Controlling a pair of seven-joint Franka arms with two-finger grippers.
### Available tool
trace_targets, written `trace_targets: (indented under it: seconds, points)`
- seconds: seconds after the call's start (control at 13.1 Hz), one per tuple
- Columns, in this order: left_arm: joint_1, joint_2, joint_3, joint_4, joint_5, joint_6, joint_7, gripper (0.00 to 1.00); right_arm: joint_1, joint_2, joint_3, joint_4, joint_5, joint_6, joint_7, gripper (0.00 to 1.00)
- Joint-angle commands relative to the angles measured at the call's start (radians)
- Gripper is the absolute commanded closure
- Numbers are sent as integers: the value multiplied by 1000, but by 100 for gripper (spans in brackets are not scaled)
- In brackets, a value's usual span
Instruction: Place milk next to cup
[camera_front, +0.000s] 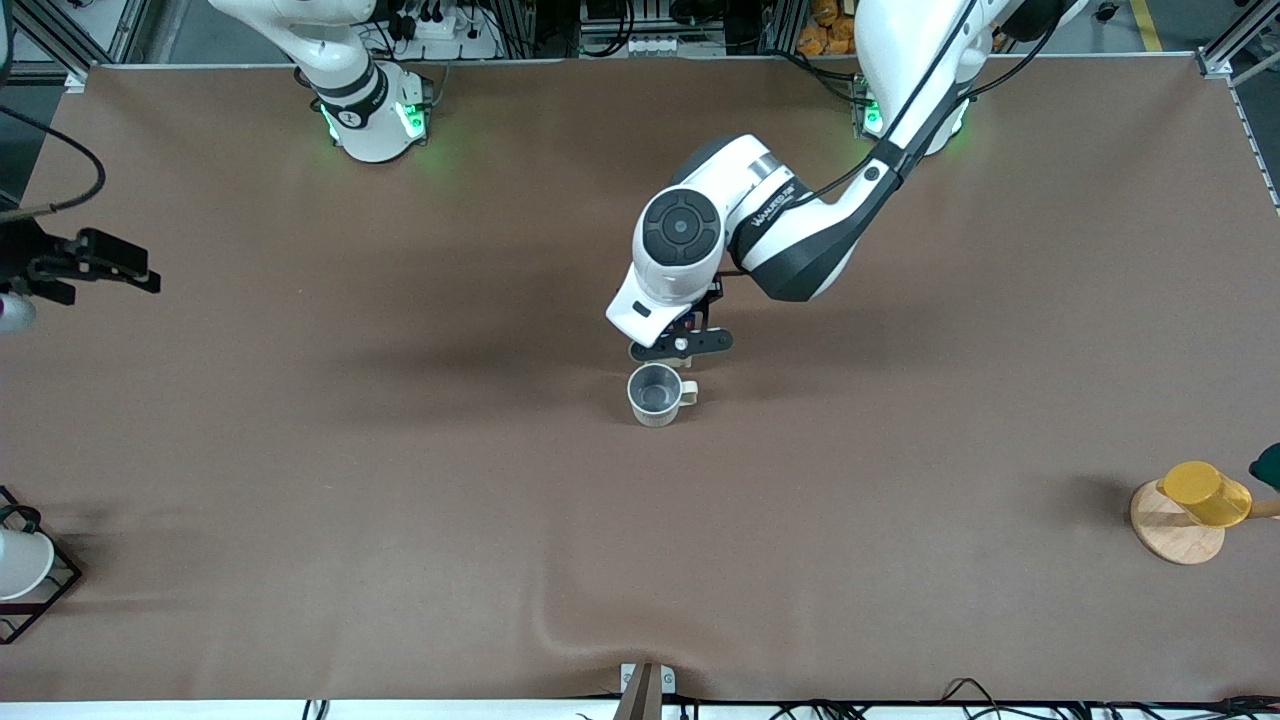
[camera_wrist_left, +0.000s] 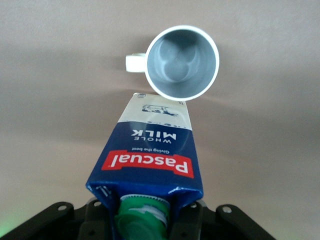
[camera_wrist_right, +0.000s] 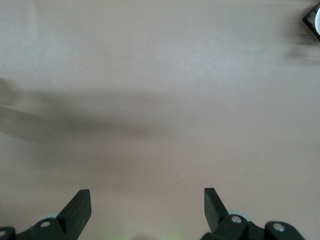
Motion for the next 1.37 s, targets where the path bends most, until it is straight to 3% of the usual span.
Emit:
trace_targets:
  seconds: [0.0,0.46,0.84,1.07,1.29]
  points:
    - [6,24,6,28,-22,7,-1,60,11,-39,-22,-31,10,-5,43,0]
    - [-8,45,6,28,-22,43,-3,60,116,-65,-117,-27,8,-41,148,0]
    - [-6,59,7,25,-18,45,11,59,118,-67,-107,-19,5,-8,140,0]
    - [-8,71,7,25,-16,56,9,49,117,-62,-108,-19,5,3,140,0]
    - [-9,71,9,25,-13,65,11,27,107,-61,-111,-19,5,3,139,0]
